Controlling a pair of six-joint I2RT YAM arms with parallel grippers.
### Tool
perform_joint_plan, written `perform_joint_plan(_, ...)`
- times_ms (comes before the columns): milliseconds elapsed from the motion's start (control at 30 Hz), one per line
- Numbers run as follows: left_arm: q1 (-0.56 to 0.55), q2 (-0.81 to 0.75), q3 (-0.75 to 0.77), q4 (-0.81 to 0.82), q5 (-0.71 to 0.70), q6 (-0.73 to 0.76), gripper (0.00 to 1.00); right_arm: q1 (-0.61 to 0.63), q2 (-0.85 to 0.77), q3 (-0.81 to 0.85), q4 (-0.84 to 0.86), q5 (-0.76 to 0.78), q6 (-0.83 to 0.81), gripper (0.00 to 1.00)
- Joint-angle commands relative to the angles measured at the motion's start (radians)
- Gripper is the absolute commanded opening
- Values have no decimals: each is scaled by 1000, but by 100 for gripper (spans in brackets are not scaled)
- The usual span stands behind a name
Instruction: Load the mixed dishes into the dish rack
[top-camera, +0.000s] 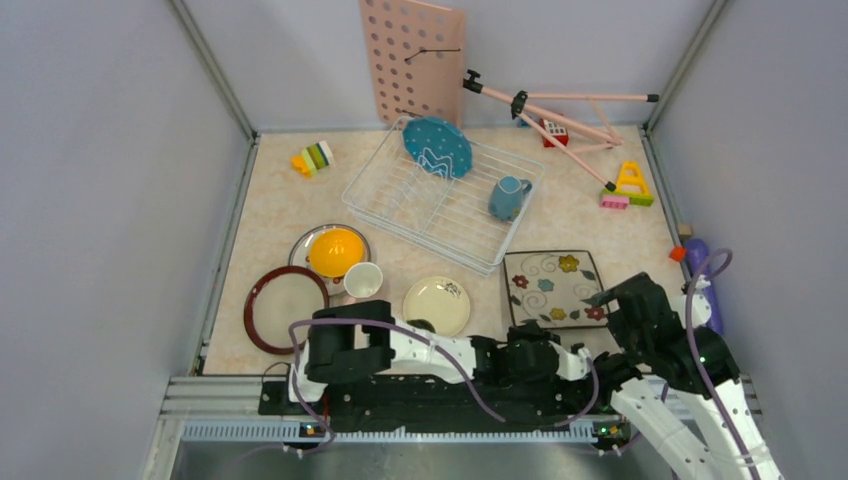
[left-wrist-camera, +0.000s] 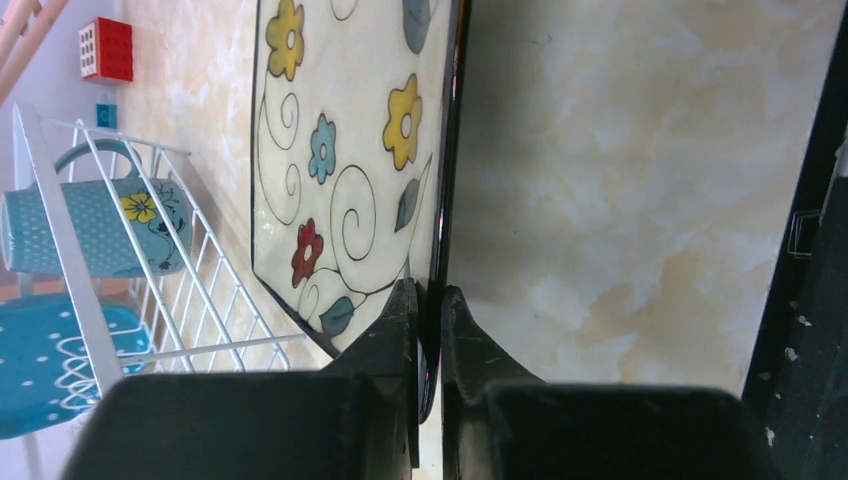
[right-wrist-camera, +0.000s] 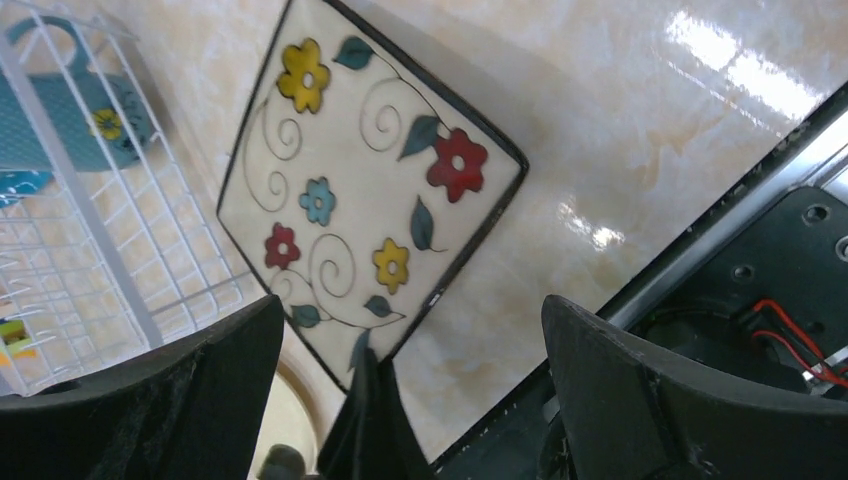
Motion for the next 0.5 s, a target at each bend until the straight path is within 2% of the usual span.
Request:
perform_joint_plan(0, 40, -128, 32, -46, 113, -197, 0, -6, -54, -83, 29, -89, 68, 97)
perform_joint_plan(200, 78, -192, 7, -56, 185, -256, 0, -7, -160, -264, 173, -195, 154, 96)
perform_joint_plan(467, 100, -218, -7, -46, 230, -286, 0, -6, -182, -379, 279, -196, 258, 90)
